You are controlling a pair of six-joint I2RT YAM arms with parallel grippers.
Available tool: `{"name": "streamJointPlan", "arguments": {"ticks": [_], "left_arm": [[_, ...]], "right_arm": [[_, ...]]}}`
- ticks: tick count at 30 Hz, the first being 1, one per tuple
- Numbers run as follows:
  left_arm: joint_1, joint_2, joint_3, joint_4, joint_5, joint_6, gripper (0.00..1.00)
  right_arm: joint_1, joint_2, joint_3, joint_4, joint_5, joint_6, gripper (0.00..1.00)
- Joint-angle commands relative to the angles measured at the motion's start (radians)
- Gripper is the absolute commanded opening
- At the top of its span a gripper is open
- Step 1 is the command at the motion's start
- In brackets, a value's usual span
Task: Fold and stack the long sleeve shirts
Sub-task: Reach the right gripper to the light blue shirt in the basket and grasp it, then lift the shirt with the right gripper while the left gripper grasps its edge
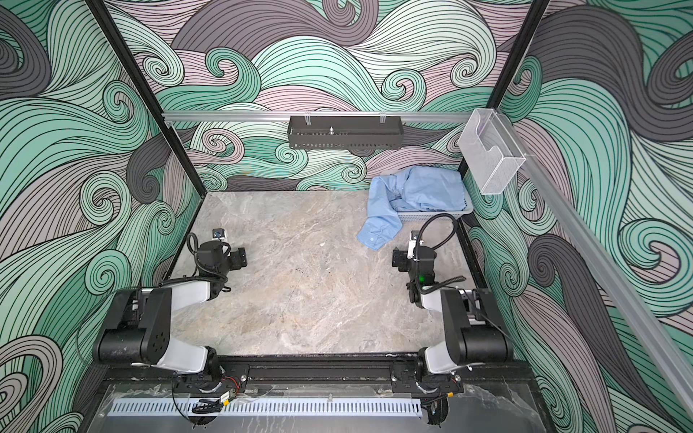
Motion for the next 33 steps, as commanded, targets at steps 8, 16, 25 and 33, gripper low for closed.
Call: {"name": "streamJointPlan", "arguments": {"ticks": [8,16,25,33], "left_arm": [[-0.080,0.001,0.682,-0.877,0.000,-0.214,0.88],[-0.212,0.029,0.790,-1.046,0.015,-0.214,0.98],[-0.253,0.052,0.800,-1.061,0.096,-0.250,0.99],[-0.267,0.052,0.801,-1.067,0.137,-0.250,0.97]], "right_arm": [[0.036,-0.034,0.631,-0.808,0.200,0.368,0.96],[-0.043,0.350,1.119,-1.065,0.157,0.442,0.99],[-0.085,0.818,1.659,-1.266,0.111,0.439,0.99],[-0.089,1.174,2.107,-1.370,0.096,0.402,0.99]]}}
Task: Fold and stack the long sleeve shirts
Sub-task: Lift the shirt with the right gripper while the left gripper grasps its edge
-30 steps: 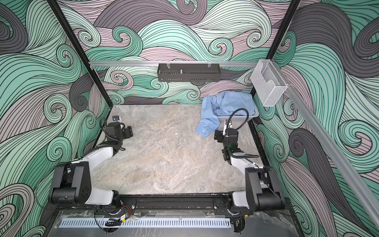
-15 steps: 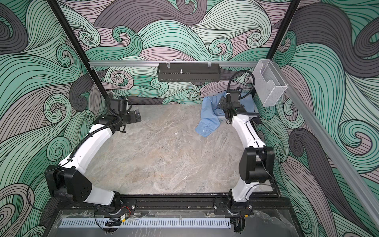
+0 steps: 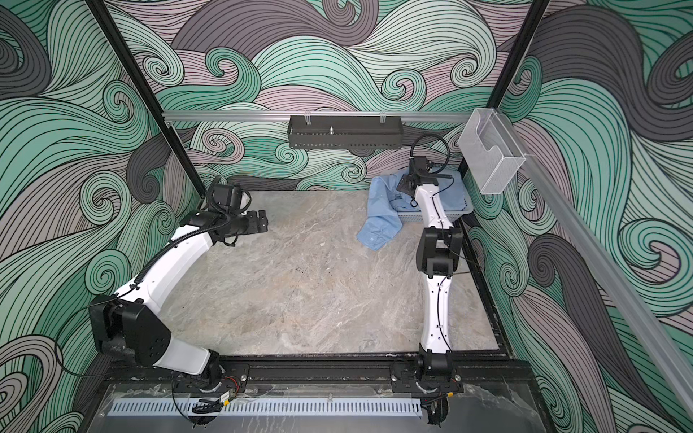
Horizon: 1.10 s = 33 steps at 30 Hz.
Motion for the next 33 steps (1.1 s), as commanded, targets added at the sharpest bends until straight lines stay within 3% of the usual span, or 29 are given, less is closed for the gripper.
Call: {"name": "streamJointPlan", "arguments": {"ticks": [1,4,5,6,8,10,12,14,19,22,28,33], "left_arm": [[-0.013,0.000,0.032,-0.040,0.024,-0.010,0.97],[-0.017,-0.002,0.037,-0.047,0.021,-0.009,0.97],[-0.016,-0.002,0.040,-0.051,0.023,-0.009,0.96],[-0.016,-0.002,0.044,-0.052,0.029,-0.006,0.93],[-0.016,-0.012,0.050,-0.057,0.040,-0.003,0.85],[-0.017,-0.030,0.048,-0.056,0.047,0.003,0.79],[-0.017,-0.057,0.041,-0.052,0.051,0.014,0.73],[-0.016,-0.107,0.031,-0.054,0.050,0.023,0.66],[-0.016,-0.232,-0.002,-0.079,0.033,0.036,0.61],[-0.016,-0.301,-0.014,-0.110,0.028,0.037,0.57],[-0.016,-0.417,-0.040,-0.164,0.011,0.043,0.57],[-0.015,-0.487,-0.057,-0.185,0.000,0.038,0.57]], "right_arm": [[0.001,0.091,0.150,-0.097,-0.010,-0.014,0.99],[0.000,0.143,0.219,-0.089,0.006,-0.015,0.94],[-0.001,0.149,0.228,-0.080,-0.002,-0.018,0.86],[-0.001,0.147,0.234,-0.072,-0.009,-0.020,0.72],[0.000,0.111,0.230,-0.053,-0.028,-0.032,0.30],[0.008,0.046,0.209,-0.038,-0.031,-0.054,0.10],[0.020,-0.049,0.175,-0.027,-0.044,-0.079,0.00],[0.038,-0.176,0.112,-0.028,-0.038,-0.105,0.00],[0.105,-0.584,-0.188,0.045,-0.043,-0.140,0.00],[0.161,-0.754,-0.250,0.034,-0.073,-0.169,0.00],[0.297,-0.893,-0.218,-0.021,-0.313,-0.220,0.00],[0.445,-0.887,-0.127,-0.049,-0.482,-0.256,0.00]]}}
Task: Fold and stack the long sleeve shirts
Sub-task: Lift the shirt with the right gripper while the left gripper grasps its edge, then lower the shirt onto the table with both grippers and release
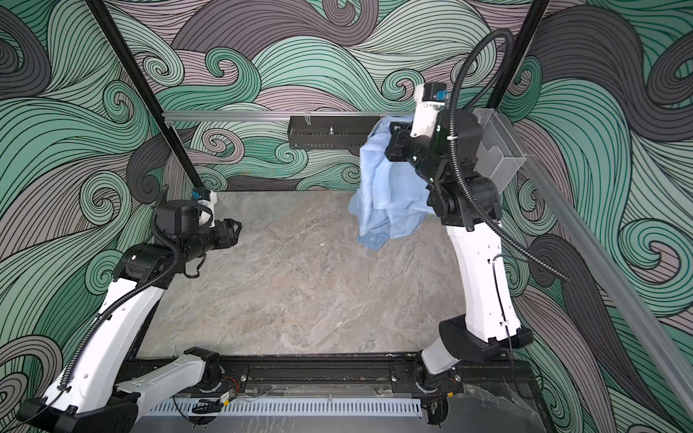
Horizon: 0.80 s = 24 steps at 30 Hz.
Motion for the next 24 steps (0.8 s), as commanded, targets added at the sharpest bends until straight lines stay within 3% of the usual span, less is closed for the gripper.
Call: {"name": "streamJointPlan", "arguments": {"ticks": [1,5,8,16,20,24], "left_arm": [[-0.008,-0.042,-0.003,-0.053,-0.022,0.003,0.57],[-0.006,-0.075,-0.005,-0.061,-0.029,-0.012,0.59],[-0.005,-0.099,-0.004,-0.066,-0.059,-0.025,0.67],[-0.003,-0.168,0.011,-0.070,-0.188,-0.029,0.71],[-0.003,-0.187,0.001,-0.063,-0.205,-0.030,0.73],[-0.003,-0.172,-0.014,-0.070,-0.180,-0.035,0.75]], "right_arm": [[0.093,0.077,0.052,-0.047,-0.184,-0.042,0.00],[0.211,0.187,0.222,-0.097,-0.262,-0.034,0.00],[0.290,0.292,0.368,-0.083,-0.337,0.027,0.00],[0.403,0.412,0.442,0.234,-0.525,0.288,0.00],[0.394,0.402,0.403,0.089,-0.460,0.178,0.00],[0.351,0.319,0.183,-0.056,-0.315,0.036,0.02]]}}
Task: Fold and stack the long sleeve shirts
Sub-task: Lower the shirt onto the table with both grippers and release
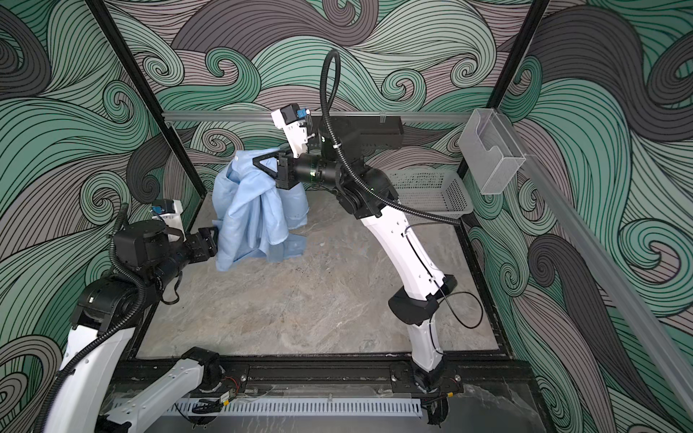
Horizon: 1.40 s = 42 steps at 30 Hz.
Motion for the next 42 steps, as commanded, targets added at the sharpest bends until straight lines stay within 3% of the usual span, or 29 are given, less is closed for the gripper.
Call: {"name": "streamJointPlan", "arguments": {"ticks": [1,9,12,15,17,21,25,33,39,42], "left_arm": [[-0.003,0.014,-0.016,-0.028,-0.002,-0.014,0.75],[-0.003,0.056,-0.103,-0.054,0.123,-0.027,0.75],[-0.004,0.061,-0.159,-0.061,0.179,-0.038,0.75],[-0.006,0.068,-0.215,-0.065,0.234,-0.053,0.75],[-0.006,0.070,-0.253,-0.065,0.268,-0.068,0.75],[-0.012,0.086,-0.343,-0.044,0.338,-0.110,0.76],[-0.024,0.132,-0.430,0.011,0.413,-0.185,0.78],[-0.100,0.314,-0.533,0.171,0.497,-0.346,0.87],[-0.113,0.364,-0.620,0.287,0.492,-0.423,0.89],[-0.114,0.402,-0.637,0.316,0.493,-0.435,0.88]], "right_arm": [[-0.050,-0.073,-0.172,-0.109,0.121,-0.121,0.03],[-0.169,-0.231,-0.802,-0.140,0.307,-0.232,0.14],[-0.225,-0.272,-0.964,-0.140,0.402,-0.232,0.32],[-0.247,-0.336,-1.053,-0.156,0.557,-0.233,0.64],[-0.246,-0.385,-1.084,-0.175,0.625,-0.220,0.73],[-0.192,-0.480,-1.136,-0.200,0.648,-0.181,0.81],[-0.027,-0.498,-1.175,-0.208,0.648,-0.128,0.88],[0.238,-0.332,-1.262,-0.089,0.542,0.044,0.91],[0.281,-0.228,-1.301,0.039,0.471,0.120,0.92],[0.281,-0.171,-1.292,0.046,0.479,0.122,0.87]]}}
